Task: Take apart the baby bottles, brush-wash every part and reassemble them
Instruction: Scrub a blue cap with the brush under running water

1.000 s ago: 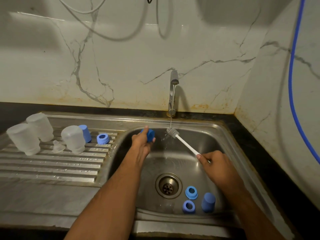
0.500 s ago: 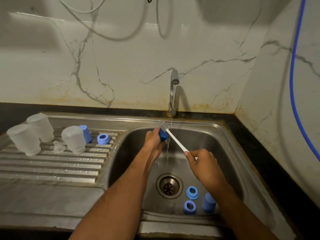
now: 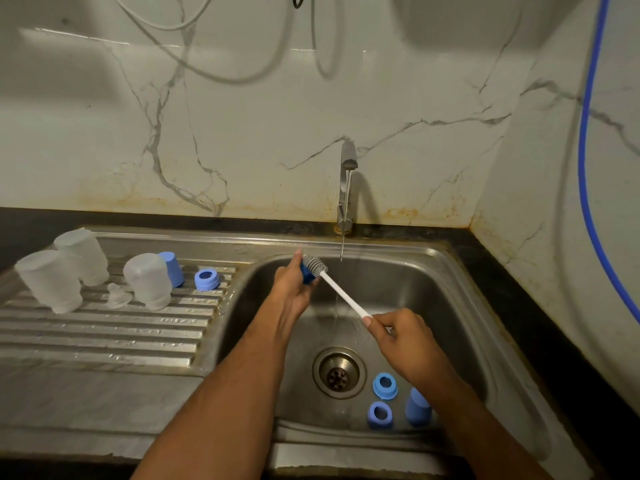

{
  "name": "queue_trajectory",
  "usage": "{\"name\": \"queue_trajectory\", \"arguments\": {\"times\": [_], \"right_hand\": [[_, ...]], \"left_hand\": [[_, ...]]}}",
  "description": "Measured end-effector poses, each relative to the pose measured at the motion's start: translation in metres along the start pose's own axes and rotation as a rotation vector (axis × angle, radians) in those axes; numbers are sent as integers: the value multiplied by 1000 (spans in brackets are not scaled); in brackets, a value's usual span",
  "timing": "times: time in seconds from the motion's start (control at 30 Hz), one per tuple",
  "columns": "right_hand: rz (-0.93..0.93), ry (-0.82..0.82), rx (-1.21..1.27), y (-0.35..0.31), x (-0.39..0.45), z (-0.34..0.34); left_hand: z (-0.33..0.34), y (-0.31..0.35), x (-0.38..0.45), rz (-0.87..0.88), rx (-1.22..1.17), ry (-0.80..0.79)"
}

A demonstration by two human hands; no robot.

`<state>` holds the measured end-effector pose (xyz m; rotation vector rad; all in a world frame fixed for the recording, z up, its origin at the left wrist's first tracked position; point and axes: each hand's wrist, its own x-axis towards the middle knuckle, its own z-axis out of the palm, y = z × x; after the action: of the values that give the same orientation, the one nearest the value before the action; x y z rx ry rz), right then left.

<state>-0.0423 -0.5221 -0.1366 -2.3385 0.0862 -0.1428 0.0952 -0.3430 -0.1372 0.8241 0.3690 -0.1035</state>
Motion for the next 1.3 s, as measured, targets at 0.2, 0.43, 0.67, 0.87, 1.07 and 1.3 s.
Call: {"name": "queue_trajectory", "arguments": {"times": [0.2, 0.43, 0.67, 0.87, 1.07, 1.3], "right_hand": [[21, 64, -26, -12, 10, 1], [22, -8, -60, -5, 4, 4], [7, 16, -27, -9, 6, 7], [11, 8, -32, -4, 4, 1], [3, 20, -36, -10, 5, 10], [55, 28, -28, -7, 10, 5]], "left_hand": [[7, -15, -4, -14, 121, -14], [-2, -1, 4, -4, 16, 123], [3, -7, -2, -8, 29, 12], [4, -7, 2, 11, 54, 64], [-3, -7, 5, 8, 99, 109], [5, -12, 5, 5, 227, 33]]}}
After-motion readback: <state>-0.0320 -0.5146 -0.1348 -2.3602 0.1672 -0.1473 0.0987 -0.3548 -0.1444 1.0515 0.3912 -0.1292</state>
